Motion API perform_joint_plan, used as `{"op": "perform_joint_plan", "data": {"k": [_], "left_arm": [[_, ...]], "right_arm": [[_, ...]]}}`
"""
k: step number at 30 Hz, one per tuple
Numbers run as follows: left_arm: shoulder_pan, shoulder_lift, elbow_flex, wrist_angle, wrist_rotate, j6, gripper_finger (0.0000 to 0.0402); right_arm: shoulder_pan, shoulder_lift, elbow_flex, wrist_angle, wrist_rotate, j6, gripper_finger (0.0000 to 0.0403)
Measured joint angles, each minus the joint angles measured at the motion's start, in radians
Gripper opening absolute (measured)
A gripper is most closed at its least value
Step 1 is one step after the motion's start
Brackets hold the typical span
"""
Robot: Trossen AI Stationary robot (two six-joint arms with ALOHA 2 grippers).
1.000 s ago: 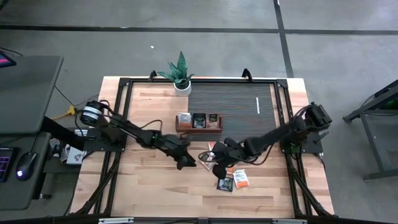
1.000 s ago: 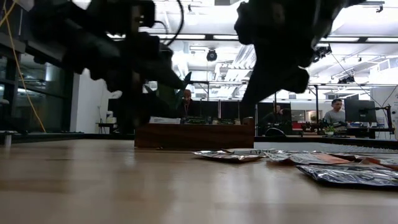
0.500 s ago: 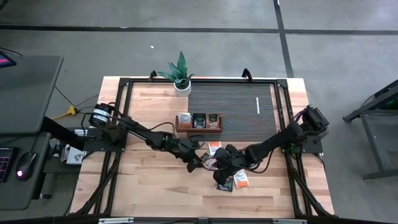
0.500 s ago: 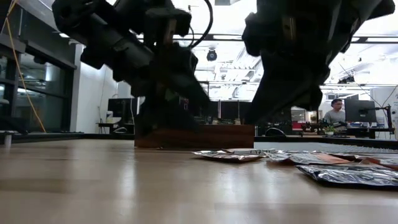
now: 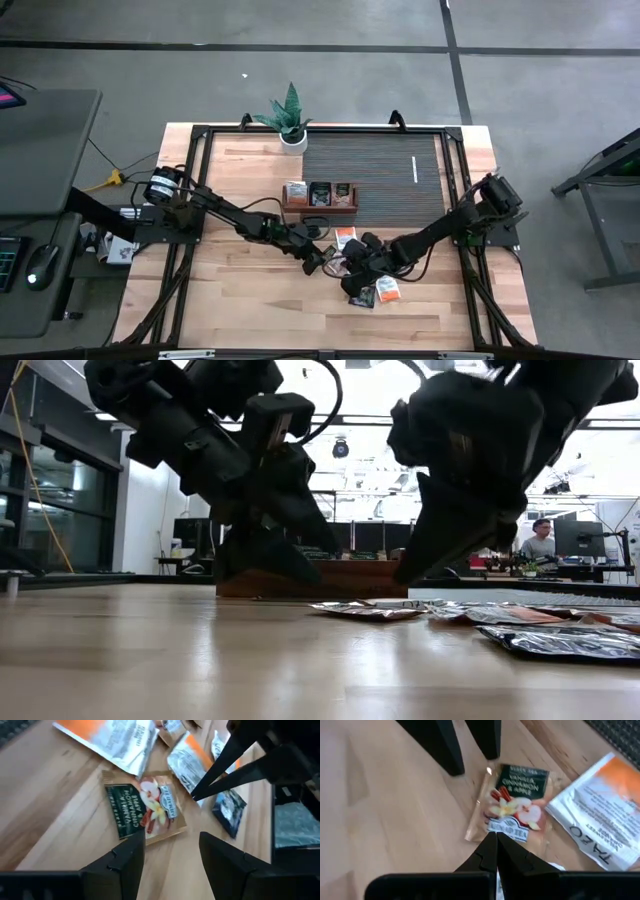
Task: Pick & Place Tea
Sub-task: Put the brown tea bag into the right section of the wooden organizer
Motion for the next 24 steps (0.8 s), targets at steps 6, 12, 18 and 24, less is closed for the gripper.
{"op": "perform_joint_plan", "data": {"k": [6,12,18,24], "left_arm": [[0.000,0.000,0.000,-0.010,-0.042,-0.004,0.0185],[0.000,0.000,0.000,-0.014,-0.042,-0.004,0.0185],[0.000,0.000,0.000,-0.013,-0.075,-0.014,0.0185],[0.000,0.000,0.000,-0.011,-0.078,-0.057,0.0185]], "right_arm": [[-0.001,0.043,0.000,0.001,-0.031,0.000,0.0000],[-0.001,0.052,0.000,0.002,-0.045,0.016,0.0000],[-0.002,0.057,0.001,-0.004,-0.061,0.042,0.0000],[-0.003,0.063,0.002,-0.004,-0.070,0.042,0.0000]]}}
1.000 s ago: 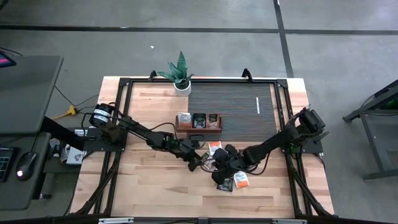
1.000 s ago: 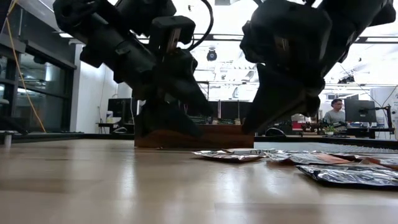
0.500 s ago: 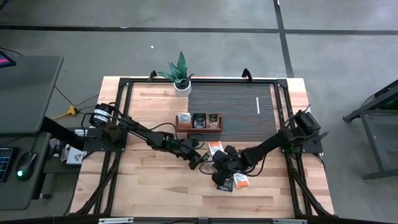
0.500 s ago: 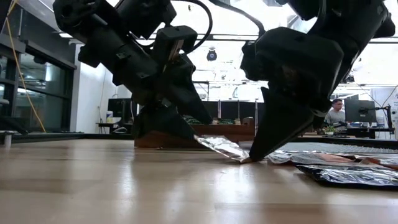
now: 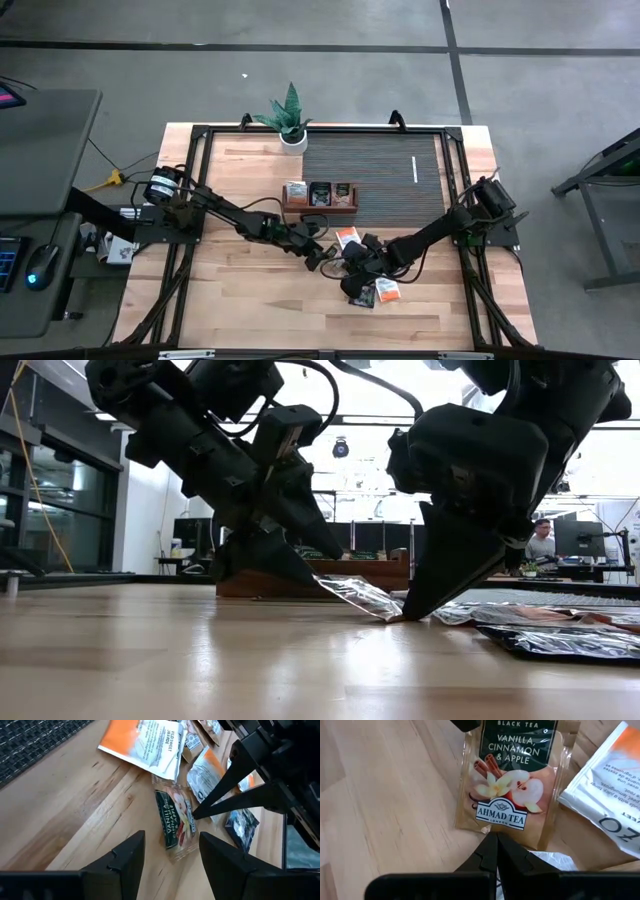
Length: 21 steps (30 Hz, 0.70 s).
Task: Pick & Place Tea
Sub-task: Put the brown tea bag into the right section of the wooden organizer
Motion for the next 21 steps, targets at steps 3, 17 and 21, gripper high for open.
{"op": "perform_joint_plan", "data": {"k": [3,17,21], "left_arm": [[0.007,0.000,0.000,-0.001,0.001,-0.003,0.0185],[0.080,0.000,0.000,-0.030,0.143,-0.052,0.0185],[0.078,0.026,0.008,-0.021,0.181,-0.055,0.0185]], "right_arm": [[0.000,0.001,0.000,0.000,0.001,0.000,0.0000],[0.000,0.002,0.000,0.001,0.000,0.000,0.0000],[0.000,0.002,-0.001,0.001,0.003,0.000,0.0000]]}}
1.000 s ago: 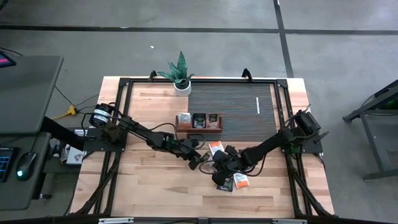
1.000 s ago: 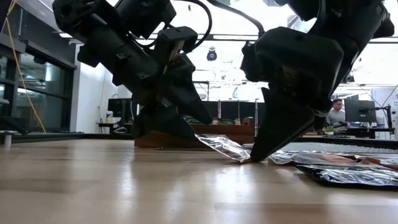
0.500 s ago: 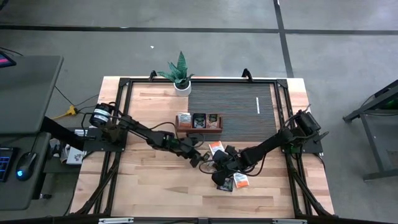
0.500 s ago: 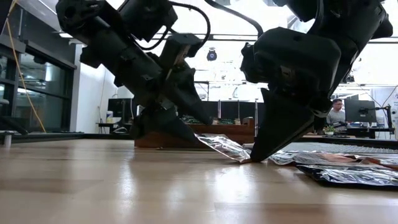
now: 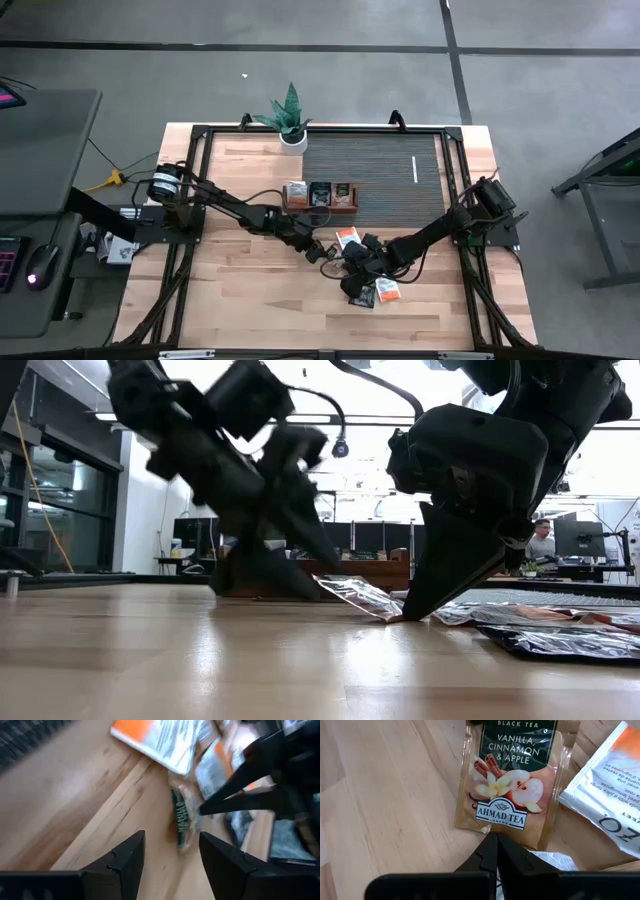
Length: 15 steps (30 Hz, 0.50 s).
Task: Pick & Place Tea
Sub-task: Put the brown tea bag into the right section of the wooden organizer
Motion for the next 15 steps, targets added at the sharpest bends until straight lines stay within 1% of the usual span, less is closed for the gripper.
{"op": "perform_joint_plan", "data": {"k": [6,9,13,15], "left_arm": [[0.000,0.087,0.076,-0.008,0.099,0.000,0.0185],[0.000,0.118,0.124,-0.009,0.101,0.001,0.0185],[0.000,0.124,0.166,-0.075,0.112,0.035,0.0184],[0.001,0.124,0.185,-0.119,0.115,0.061,0.0175]], "right_arm": [[0.000,0.001,-0.001,0.004,0.009,0.000,0.0000],[-0.001,0.001,-0.001,0.005,0.009,0.001,0.0000],[-0.001,0.001,-0.001,0.004,0.007,0.000,0.0000],[-0.001,0.001,-0.001,0.002,0.006,0.000,0.0000]]}}
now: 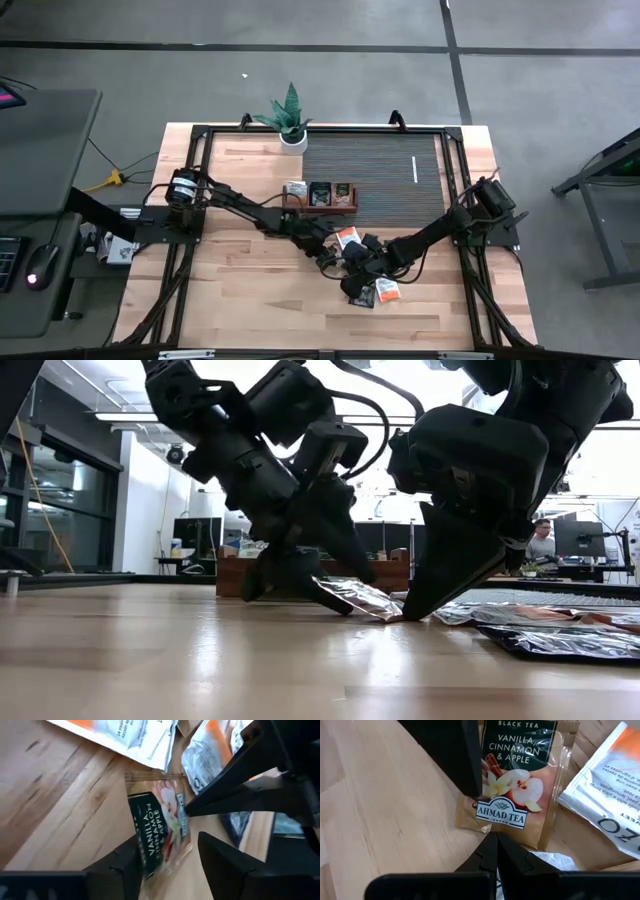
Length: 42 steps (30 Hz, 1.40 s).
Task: Pick & Place Tea
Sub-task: Put the brown tea bag into the right section of the wooden organizer
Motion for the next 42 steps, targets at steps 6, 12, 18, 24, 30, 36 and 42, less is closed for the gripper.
{"op": "perform_joint_plan", "data": {"k": [6,12,18,24,30,36,42], "left_arm": [[0.007,0.000,0.010,-0.057,0.030,0.030,0.0091],[0.006,0.000,0.010,-0.058,0.057,0.067,0.0011],[0.006,0.000,0.009,-0.051,0.071,0.074,0.0002],[0.006,0.000,0.009,-0.044,0.080,0.075,0.0001],[0.006,-0.001,0.023,-0.072,0.113,0.123,0.0000],[0.006,-0.063,0.153,-0.298,0.105,0.286,0.0000],[0.006,-0.071,0.417,-0.716,-0.052,0.551,0.0000]], "right_arm": [[0.000,0.000,0.000,0.001,0.003,0.000,0.0000],[0.000,0.000,0.000,0.007,-0.003,-0.003,0.0000],[-0.003,-0.016,-0.003,0.022,-0.064,-0.025,0.0003],[-0.022,-0.137,-0.002,0.009,-0.134,-0.063,0.0021],[-0.047,-0.335,-0.002,-0.090,-0.127,-0.123,0.0026],[-0.051,-0.541,-0.002,-0.243,-0.076,-0.161,0.0014],[-0.040,-0.703,-0.002,-0.433,0.044,-0.134,0.0002]]}}
